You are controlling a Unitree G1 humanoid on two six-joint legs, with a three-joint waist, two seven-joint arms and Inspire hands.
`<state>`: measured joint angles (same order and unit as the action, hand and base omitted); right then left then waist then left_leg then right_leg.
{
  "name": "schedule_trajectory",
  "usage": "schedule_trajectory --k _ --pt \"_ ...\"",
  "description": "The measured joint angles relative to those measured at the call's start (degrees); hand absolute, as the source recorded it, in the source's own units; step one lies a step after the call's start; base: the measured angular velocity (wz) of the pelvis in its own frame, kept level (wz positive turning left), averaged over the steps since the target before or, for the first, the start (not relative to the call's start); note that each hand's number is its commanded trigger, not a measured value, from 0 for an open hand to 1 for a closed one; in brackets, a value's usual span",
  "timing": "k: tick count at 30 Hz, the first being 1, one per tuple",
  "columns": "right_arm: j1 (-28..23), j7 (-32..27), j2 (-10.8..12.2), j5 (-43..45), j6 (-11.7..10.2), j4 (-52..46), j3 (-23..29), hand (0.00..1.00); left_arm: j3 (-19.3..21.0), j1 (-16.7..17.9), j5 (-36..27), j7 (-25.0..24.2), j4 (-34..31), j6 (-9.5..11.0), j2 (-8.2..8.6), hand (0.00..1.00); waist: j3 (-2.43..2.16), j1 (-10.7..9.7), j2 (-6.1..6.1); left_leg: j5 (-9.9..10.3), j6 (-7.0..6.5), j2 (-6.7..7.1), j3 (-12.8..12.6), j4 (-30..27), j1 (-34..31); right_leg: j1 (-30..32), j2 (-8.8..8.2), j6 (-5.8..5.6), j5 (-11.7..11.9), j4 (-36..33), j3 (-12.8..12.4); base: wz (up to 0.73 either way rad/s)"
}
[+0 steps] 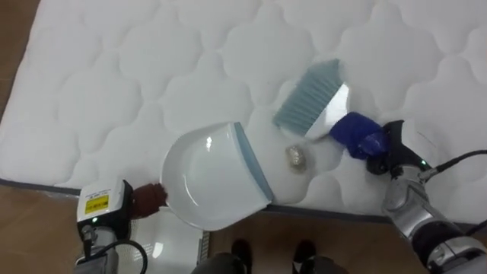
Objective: Clean bed
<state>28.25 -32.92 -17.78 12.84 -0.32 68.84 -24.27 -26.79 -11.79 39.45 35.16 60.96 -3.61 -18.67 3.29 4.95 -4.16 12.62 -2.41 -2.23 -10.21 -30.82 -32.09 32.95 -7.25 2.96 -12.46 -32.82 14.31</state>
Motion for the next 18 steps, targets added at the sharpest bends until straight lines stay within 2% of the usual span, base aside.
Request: schedule_trajectory --k 7,13,17,18 --pt "-0.4 0.5 -0.3 -3.9 -0.8 0.0 1.2 1.0 -0.4 -0.8 -0.5 -0.5 -0.1 0.1 0.0 1.0 0.07 -0.6 0.12 -0.2 -0.31 0.01 0.0 -0.2 -0.4 0.0 -0.57 -0.22 -0.3 0.0 0.6 0.07" --pt "-0.6 0.6 -0.5 -7.0 -1.5 0.0 3.2 1.0 -0.3 -1.2 0.3 -0.3 -0.2 0.1 -0.12 1.0 0.05 -0.7 1.1 -0.2 -0.36 0.15 0.0 -0.6 -1.2 0.4 -0.78 -0.54 -0.5 -0.3 0.9 0.07" --pt "-0.7 0.6 -1.1 -7.8 -1.6 -0.1 4.4 1.0 -0.4 -1.5 0.8 0.3 -1.9 0.1 -0.68 1.0 0.11 -0.7 1.55 -0.1 -0.58 0.49 -0.2 -1.9 -2.7 1.8 -1.8 -0.68 -1.1 -2.1 1.1 0.08" --pt "-0.5 0.7 -1.3 -7.7 -1.7 -0.1 4.9 1.0 -0.4 -2.0 0.8 0.4 -1.9 0.3 -1.15 1.0 0.11 -0.4 2.08 0.0 -0.71 0.51 -0.4 -2.2 -3.0 2.7 -1.86 -0.71 -1.2 -2.8 0.6 -0.03"
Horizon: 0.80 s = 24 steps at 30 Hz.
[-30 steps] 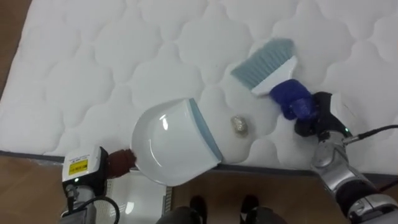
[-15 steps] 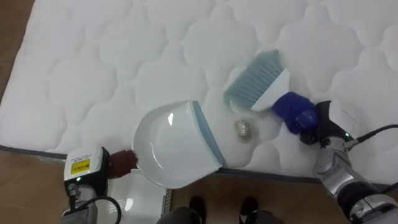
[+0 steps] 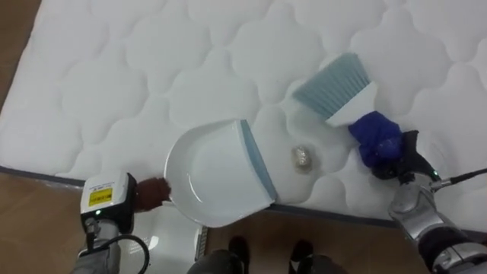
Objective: Clean bed
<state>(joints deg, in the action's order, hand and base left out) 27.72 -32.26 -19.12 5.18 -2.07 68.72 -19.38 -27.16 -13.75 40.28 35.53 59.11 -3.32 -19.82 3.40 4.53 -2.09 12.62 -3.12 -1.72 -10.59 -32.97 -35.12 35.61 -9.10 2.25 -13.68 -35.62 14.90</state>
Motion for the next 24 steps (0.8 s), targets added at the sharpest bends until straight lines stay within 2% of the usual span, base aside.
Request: schedule_trajectory --k 2,4,7,9,11,12,15,20,24 --pt "0.4 0.0 -0.1 0.3 -0.1 0.1 0.5 1.0 0.0 -0.3 0.4 0.1 0.0 0.1 -0.92 1.0 -0.02 -0.1 0.86 0.0 -0.02 0.35 -0.3 -0.2 -0.2 0.9 -0.59 0.05 -0.2 -1.2 -0.4 -0.04" --pt "0.4 0.0 -1.2 0.8 -0.4 0.3 0.5 1.0 0.0 -0.7 0.5 0.2 0.1 0.1 -1.38 1.0 -0.04 -0.2 1.28 0.1 -0.56 0.61 -0.4 -0.4 -0.2 1.2 -0.91 -0.08 -0.5 -2.1 -0.7 0.0" --pt "0.4 0.1 -3.1 3.0 -0.2 0.4 0.5 1.0 0.0 -1.1 0.7 1.0 0.4 0.4 -2.85 1.0 0.25 -0.2 2.4 0.3 -0.84 0.48 -0.7 -0.6 -0.4 1.5 -0.87 -0.1 -0.5 -2.7 -1.2 -0.04" --pt "0.4 0.2 -4.5 5.5 0.6 0.4 0.5 1.0 0.1 -1.2 1.9 1.1 -0.1 0.7 -4.27 1.0 0.22 0.1 3.65 0.4 -0.92 0.41 -1.0 -0.6 -0.6 2.1 -0.85 -0.05 -0.5 -3.1 -1.5 0.0" --pt "0.4 0.5 -8.0 9.7 1.5 0.5 0.4 1.0 0.1 -1.2 2.6 1.3 -1.0 1.0 -6.23 1.0 0.29 0.0 4.44 0.4 -0.95 -0.01 -1.0 -1.2 -1.6 2.6 -0.78 0.27 -0.1 -2.9 -0.8 0.0" --pt "0.5 0.6 -10.3 12.5 2.2 0.5 0.4 1.0 0.1 -1.5 2.7 1.4 -1.1 1.0 -6.79 1.0 0.26 0.2 4.77 0.4 -0.98 -0.3 -1.0 -1.7 -2.1 2.8 -0.63 0.32 0.0 -2.9 -0.7 0.0" --pt "1.1 0.7 -14.2 17.6 3.5 0.5 0.4 1.0 0.1 -1.8 2.9 1.4 -0.9 0.7 -7.91 1.0 0.26 0.4 5.39 0.6 -1.03 -1.21 -1.1 -2.5 -2.5 2.7 0.26 0.5 0.6 -2.1 -0.8 -0.12" --pt "2.8 2.9 -17.0 27.2 4.9 0.4 -2.2 1.0 0.0 -2.4 2.9 1.3 -1.0 0.7 -9.36 1.0 0.55 -0.1 6.19 0.8 -0.92 -1.55 -1.4 -2.3 -2.3 2.7 0.48 0.75 0.8 -1.9 -0.7 -0.06" --pt "6.1 3.1 -17.1 38.3 5.5 0.2 -2.5 1.0 0.1 -3.2 3.2 0.6 -1.7 0.7 -11.0 1.0 0.97 -0.3 7.13 0.8 -0.87 -1.66 -1.7 -2.4 -2.7 3.4 0.59 1.03 0.9 -2.2 -0.9 -0.03"
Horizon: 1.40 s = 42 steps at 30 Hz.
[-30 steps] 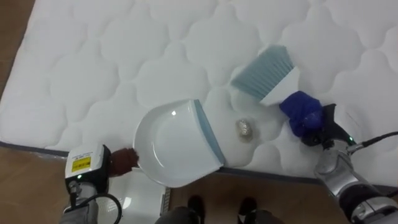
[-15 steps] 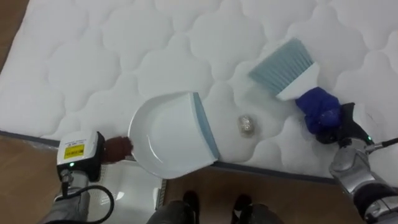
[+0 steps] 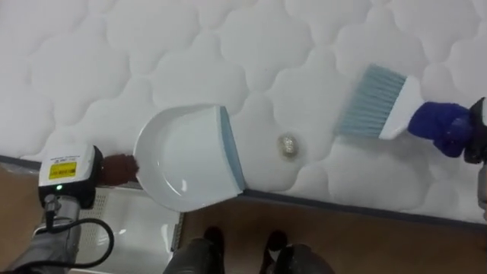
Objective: Clean bed
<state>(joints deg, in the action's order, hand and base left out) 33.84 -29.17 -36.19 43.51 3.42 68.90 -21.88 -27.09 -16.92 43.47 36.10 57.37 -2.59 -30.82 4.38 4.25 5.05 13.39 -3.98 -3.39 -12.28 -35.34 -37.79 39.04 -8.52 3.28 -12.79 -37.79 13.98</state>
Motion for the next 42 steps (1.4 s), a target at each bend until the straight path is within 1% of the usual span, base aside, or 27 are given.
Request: schedule_trajectory --k 2,4,6,9,11,15,17,19,20,23,27,31,35,37,40,42 --pt "0.7 -0.1 -0.1 3.7 0.1 -0.9 -0.6 1.0 0.0 -0.1 0.0 -0.5 -0.6 0.0 -0.68 1.0 -0.07 0.0 0.47 0.0 0.02 -0.02 0.0 0.0 0.0 0.0 0.06 0.0 0.0 0.1 0.0 0.0" --pt "1.1 -0.1 -0.3 7.4 0.3 -2.3 -1.7 1.0 0.0 -0.1 0.1 -0.8 -1.1 0.0 -1.43 1.0 -0.13 -0.4 1.23 0.0 0.02 -0.01 0.0 0.0 0.0 0.0 0.07 0.0 0.0 0.2 -0.1 0.0" --pt "1.1 -0.1 -0.3 13.4 0.4 -4.2 -2.3 1.0 0.0 -0.5 1.0 -0.8 -1.2 0.0 -2.35 1.0 -0.11 -0.2 2.39 0.0 0.03 -0.16 0.0 -0.5 0.0 -0.2 0.28 -0.05 0.0 0.4 -0.2 0.0" --pt "2.7 0.6 -0.4 19.8 0.4 -5.2 -4.6 1.0 0.0 -1.1 1.3 -0.9 -1.1 0.0 -3.02 1.0 -0.13 -0.2 2.75 0.0 0.04 -0.82 -0.1 -0.6 0.1 -0.9 0.81 -0.11 0.9 1.4 0.4 -0.07" --pt "3.4 1.2 -0.5 21.4 0.6 -6.6 -6.1 1.0 -0.1 -1.2 1.3 -0.9 -1.0 0.1 -3.03 1.0 -0.12 -0.1 2.76 0.0 0.01 -0.93 0.0 -0.5 0.5 -1.4 0.89 -0.14 1.1 2.0 0.6 -0.03" --pt "3.4 2.1 -0.7 23.8 0.5 -10.7 -6.2 1.0 0.1 -1.5 2.4 -0.9 -1.1 0.1 -3.07 1.0 0.09 0.0 3.2 0.1 0.02 -0.96 0.0 0.0 0.5 -1.4 0.94 -0.03 1.2 2.1 0.8 0.0" --pt "3.4 2.7 -0.8 25.4 0.5 -13.2 -6.3 1.0 0.1 -1.8 3.1 -0.9 -1.3 0.2 -3.44 1.0 0.32 0.6 3.73 0.1 0.07 -1.17 0.0 -0.1 0.5 -1.4 1.17 0.14 1.3 2.2 0.6 -0.04" --pt "3.3 3.5 -0.9 27.6 0.5 -14.9 -7.5 1.0 0.2 -1.8 3.5 -1.0 -1.2 0.6 -3.74 1.0 0.35 0.7 3.76 0.2 0.16 -1.54 0.0 -0.5 0.5 -1.7 1.59 0.22 1.4 2.6 0.7 -0.05" --pt "3.2 4.3 -1.2 29.3 0.4 -16.7 -8.6 1.0 0.3 -1.8 3.5 -1.0 -1.2 0.8 -4.04 1.0 0.34 0.8 3.77 0.3 0.3 -1.84 0.1 -0.4 0.5 -2.0 1.82 0.36 1.7 3.3 1.2 0.0" --pt "3.2 6.0 -2.3 31.3 0.3 -20.2 -10.8 1.0 0.3 -2.0 3.4 -1.9 -1.3 1.0 -4.23 1.0 0.33 0.7 3.75 0.3 0.31 -1.82 0.4 -0.2 0.4 -2.2 1.89 0.35 1.8 3.8 1.5 0.0" --pt "3.1 8.4 -2.9 31.3 0.4 -23.5 -13.0 1.0 0.3 -2.2 3.3 -3.0 -1.4 1.8 -4.66 1.0 0.32 0.9 3.72 0.3 0.32 -1.84 0.2 -0.2 0.4 -2.1 1.98 0.26 1.7 4.0 1.3 -0.02" --pt "2.1 9.4 -2.9 31.2 0.4 -25.1 -13.1 1.0 0.3 -2.3 3.3 -3.6 -2.0 2.2 -4.88 1.0 0.26 0.8 3.61 0.3 0.36 -1.8 0.4 -0.5 0.4 -2.3 1.95 0.21 1.7 4.0 1.7 0.02" --pt "-0.4 11.0 -2.9 31.2 0.5 -25.9 -13.1 1.0 0.3 -2.2 3.4 -4.4 -2.4 2.2 -4.87 1.0 0.19 1.0 3.44 0.4 0.5 -1.95 0.9 -0.7 0.5 -2.9 2.23 0.2 1.7 4.1 2.0 0.04" --pt "-1.2 11.3 -2.9 31.2 0.6 -25.9 -13.1 1.0 0.1 -1.9 3.3 -4.4 -2.6 2.2 -4.86 1.0 0.15 1.0 3.15 0.4 0.51 -2.0 0.9 -0.4 0.5 -2.9 2.27 0.21 1.7 4.1 2.0 0.0" --pt "-2.5 11.4 -2.9 31.0 1.2 -25.9 -13.0 1.0 -0.1 -1.5 3.3 -4.6 -2.9 2.2 -4.77 1.0 0.03 1.0 2.54 0.4 0.51 -2.04 0.7 -0.4 0.8 -2.9 2.24 0.26 1.7 4.1 1.9 -0.01" --pt "-3.2 11.5 -2.8 31.1 1.3 -25.9 -13.0 1.0 0.0 -1.4 3.3 -5.5 -2.9 2.0 -4.48 1.0 -0.19 1.0 2.07 0.4 0.51 -2.04 0.4 -0.1 1.3 -3.0 2.23 0.32 1.8 4.0 1.7 -0.07"
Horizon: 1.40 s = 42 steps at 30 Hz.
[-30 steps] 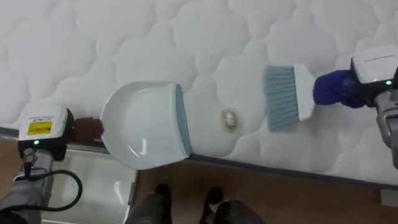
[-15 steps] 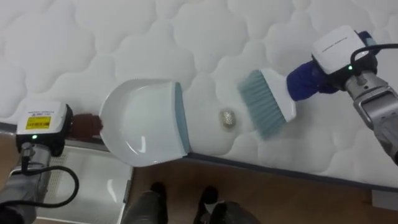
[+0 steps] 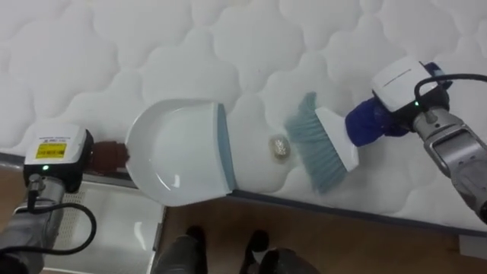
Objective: Clean bed
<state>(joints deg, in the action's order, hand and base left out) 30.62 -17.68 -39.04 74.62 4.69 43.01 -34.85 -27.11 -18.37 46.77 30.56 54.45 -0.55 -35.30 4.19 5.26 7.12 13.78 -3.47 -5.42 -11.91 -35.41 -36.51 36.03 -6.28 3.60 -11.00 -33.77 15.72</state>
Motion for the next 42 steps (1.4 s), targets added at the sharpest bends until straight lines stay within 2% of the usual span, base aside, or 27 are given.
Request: schedule_trajectory --k 5,13,19,21,25,30,34,36,40,42 --pt "-0.6 0.0 0.0 0.1 0.0 1.0 0.0 1.0 0.0 0.2 0.0 -1.2 -0.1 -0.3 0.52 1.0 -0.44 0.0 -0.83 -0.1 0.12 0.02 -0.2 0.2 0.4 0.0 0.0 0.16 0.0 -0.2 -0.4 -0.04" --pt "-4.3 -0.1 0.0 -0.7 1.0 1.7 0.1 1.0 0.0 0.4 -1.0 -2.6 -0.6 -0.3 0.96 1.0 -0.44 0.2 -1.5 -0.1 0.14 -0.09 -0.2 -0.2 0.0 0.0 0.09 0.09 -0.2 0.1 -0.3 0.01" --pt "-3.9 -1.3 0.0 -0.6 1.5 4.8 0.3 1.0 0.0 0.3 -1.1 -2.5 -0.8 0.1 1.18 1.0 -0.47 0.1 -3.37 -0.1 0.13 0.13 -0.2 0.4 -0.1 0.2 -0.12 0.04 -0.2 0.3 0.1 0.0" --pt "-3.9 -2.5 0.0 -0.7 1.6 6.0 0.3 1.0 0.0 0.3 -1.1 -2.5 -0.7 0.1 1.74 1.0 -0.5 0.3 -3.99 -0.1 0.16 0.25 -0.3 0.9 0.0 0.2 -0.13 0.04 -0.2 0.5 -0.2 0.0" --pt "-4.3 -3.6 0.1 -1.6 1.8 6.1 0.3 1.0 0.0 0.4 -1.2 -2.5 -0.8 -0.8 1.95 1.0 -0.49 0.0 -4.04 -0.2 0.29 0.34 -0.2 1.1 0.1 0.2 -0.15 0.02 -0.4 0.1 -0.2 0.02" --pt "-4.3 -5.4 0.5 -1.3 2.2 6.1 0.3 1.0 0.0 0.4 -1.2 -2.4 -0.8 -1.6 3.19 1.0 -0.49 -0.3 -4.0 -0.2 0.28 0.33 -0.3 1.1 0.1 0.1 -0.1 0.0 -0.4 0.2 -0.4 0.0" --pt "-4.3 -5.4 2.1 -1.3 3.9 5.7 0.2 1.0 0.0 0.5 -1.6 -2.5 -0.7 -2.2 4.37 1.0 -0.49 -0.3 -3.98 -0.2 0.3 0.12 -0.4 1.3 0.2 -0.1 0.27 0.01 -0.1 1.0 -0.5 -0.03" --pt "-4.3 -5.3 3.1 -1.3 4.8 5.7 0.2 1.0 -0.1 0.8 -2.3 -2.5 -0.3 -3.2 5.36 1.0 -0.46 -0.4 -3.9 -0.2 0.38 0.19 -0.6 1.7 0.8 -0.4 0.3 0.01 -0.1 1.0 -0.7 0.0" --pt "-4.3 -5.3 4.3 -1.3 5.4 5.4 0.4 1.0 0.1 1.5 -2.3 -2.1 0.0 -3.8 5.77 1.0 -0.42 -0.4 -3.63 -0.4 0.64 0.26 -0.9 2.6 1.8 -1.1 0.52 0.04 -0.1 1.3 -1.2 -0.04" --pt "-5.0 -5.3 5.2 0.0 6.3 3.2 0.7 1.0 0.3 2.4 -2.3 -1.8 0.0 -4.8 5.86 1.0 -0.44 -0.8 -3.61 -0.5 0.91 0.25 -0.9 2.8 2.0 -1.5 1.15 0.22 0.2 2.5 -1.3 -0.08"
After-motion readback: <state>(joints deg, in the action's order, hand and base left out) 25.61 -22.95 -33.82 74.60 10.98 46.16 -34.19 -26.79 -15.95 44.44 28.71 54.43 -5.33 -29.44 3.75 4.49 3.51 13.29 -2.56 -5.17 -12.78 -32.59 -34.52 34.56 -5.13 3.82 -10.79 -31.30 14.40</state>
